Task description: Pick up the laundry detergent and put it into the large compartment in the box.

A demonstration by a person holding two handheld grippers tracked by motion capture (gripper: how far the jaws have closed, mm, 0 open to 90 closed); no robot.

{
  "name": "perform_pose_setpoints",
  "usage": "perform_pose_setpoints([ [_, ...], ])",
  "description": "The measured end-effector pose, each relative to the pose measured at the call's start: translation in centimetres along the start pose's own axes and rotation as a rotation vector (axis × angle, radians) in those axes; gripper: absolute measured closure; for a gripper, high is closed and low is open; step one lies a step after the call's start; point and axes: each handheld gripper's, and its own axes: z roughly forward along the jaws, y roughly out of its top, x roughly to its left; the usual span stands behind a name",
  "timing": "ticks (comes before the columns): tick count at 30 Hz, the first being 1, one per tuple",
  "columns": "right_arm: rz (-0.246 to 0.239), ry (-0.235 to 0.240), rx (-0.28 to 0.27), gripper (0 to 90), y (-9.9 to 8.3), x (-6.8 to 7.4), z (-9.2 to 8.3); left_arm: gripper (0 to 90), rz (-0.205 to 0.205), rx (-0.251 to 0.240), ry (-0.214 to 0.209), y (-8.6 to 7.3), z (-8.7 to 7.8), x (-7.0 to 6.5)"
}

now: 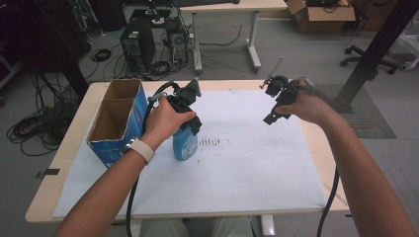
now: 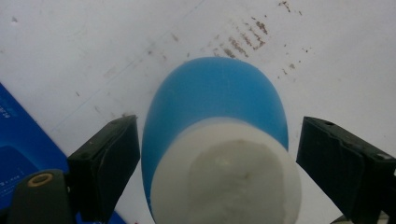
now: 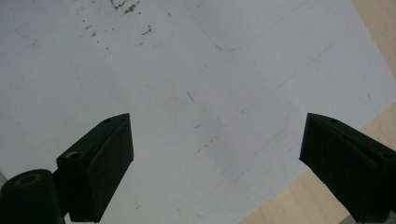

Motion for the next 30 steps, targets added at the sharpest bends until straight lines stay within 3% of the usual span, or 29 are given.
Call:
perform_pose_setpoints([
  [30,0.000,0.002,-0.001,9.6,0.04,0.07,-0.08,28.9,-0.022,-0.006,0.021,-0.08,-0.08,0.14],
])
